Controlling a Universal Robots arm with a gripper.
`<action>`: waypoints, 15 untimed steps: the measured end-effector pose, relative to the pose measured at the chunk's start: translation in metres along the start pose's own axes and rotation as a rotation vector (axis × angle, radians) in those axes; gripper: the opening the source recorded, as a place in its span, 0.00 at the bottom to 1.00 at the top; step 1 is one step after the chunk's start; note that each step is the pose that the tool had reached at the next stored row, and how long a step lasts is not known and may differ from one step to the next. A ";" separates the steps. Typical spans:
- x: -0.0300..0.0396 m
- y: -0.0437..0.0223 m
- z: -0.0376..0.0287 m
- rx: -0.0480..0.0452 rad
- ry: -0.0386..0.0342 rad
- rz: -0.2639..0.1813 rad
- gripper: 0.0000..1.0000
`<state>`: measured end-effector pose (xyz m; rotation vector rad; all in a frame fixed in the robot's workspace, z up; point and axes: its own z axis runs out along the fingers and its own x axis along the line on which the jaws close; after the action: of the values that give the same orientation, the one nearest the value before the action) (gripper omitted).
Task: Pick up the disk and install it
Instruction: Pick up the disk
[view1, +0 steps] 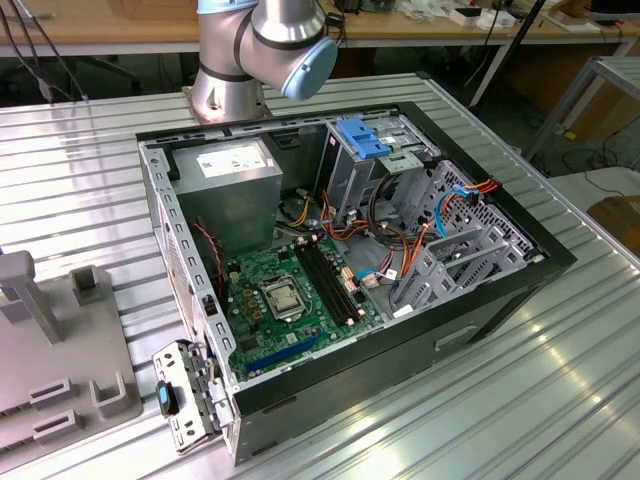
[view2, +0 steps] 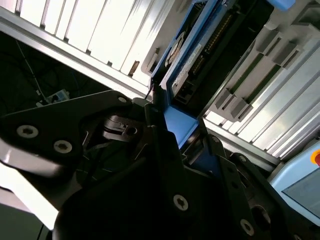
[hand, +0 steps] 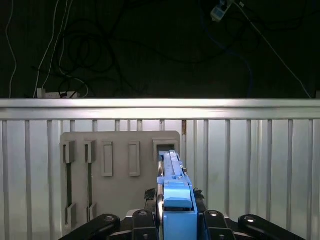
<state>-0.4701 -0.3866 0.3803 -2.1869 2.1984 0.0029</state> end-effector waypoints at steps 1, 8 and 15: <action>-0.0001 0.0000 -0.0015 0.0000 0.0000 0.000 0.37; -0.0004 -0.0003 -0.0129 0.0000 0.0000 0.000 0.37; -0.0008 -0.0007 -0.0267 0.0000 0.0000 0.000 0.37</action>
<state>-0.4701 -0.3866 0.4070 -2.1869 2.1985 0.0029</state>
